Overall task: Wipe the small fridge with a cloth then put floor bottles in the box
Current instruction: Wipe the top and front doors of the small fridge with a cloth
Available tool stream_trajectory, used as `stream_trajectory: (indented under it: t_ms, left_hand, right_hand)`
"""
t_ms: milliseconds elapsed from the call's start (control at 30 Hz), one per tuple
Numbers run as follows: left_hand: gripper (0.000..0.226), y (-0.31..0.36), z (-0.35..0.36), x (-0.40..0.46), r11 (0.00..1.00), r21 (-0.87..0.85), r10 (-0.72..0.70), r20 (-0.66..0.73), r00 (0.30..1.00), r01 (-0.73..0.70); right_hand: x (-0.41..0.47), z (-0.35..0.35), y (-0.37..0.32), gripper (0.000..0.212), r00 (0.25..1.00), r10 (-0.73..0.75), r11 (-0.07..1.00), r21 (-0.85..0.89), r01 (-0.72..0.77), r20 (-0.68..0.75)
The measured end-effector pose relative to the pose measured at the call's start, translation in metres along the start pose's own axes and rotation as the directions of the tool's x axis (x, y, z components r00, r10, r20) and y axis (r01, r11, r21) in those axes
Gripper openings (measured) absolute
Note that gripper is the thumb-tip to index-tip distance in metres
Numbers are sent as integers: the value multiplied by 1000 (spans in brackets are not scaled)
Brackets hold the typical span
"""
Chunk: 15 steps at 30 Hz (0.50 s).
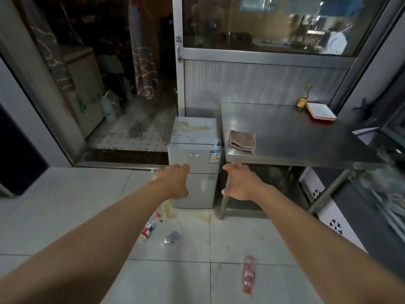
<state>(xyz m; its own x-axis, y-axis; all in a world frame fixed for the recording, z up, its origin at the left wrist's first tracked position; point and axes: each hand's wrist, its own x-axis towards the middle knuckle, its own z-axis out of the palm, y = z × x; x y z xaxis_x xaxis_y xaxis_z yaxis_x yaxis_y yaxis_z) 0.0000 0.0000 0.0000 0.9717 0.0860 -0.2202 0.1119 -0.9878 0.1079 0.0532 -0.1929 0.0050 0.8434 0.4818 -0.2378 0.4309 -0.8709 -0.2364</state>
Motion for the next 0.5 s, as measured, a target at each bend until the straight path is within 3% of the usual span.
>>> stream_trajectory:
  t_ms: [267, 500]
  left_hand:
    - [69, -31, -9, 99, 998, 9, 60, 51, 997, -61]
    - [64, -52, -25, 218, 975, 28, 214, 129, 968, -219]
  right_hand:
    - [84, -6, 20, 68, 996, 82, 996, 34, -81, -31]
    - [168, 1, 52, 73, 956, 285, 958, 64, -281, -69]
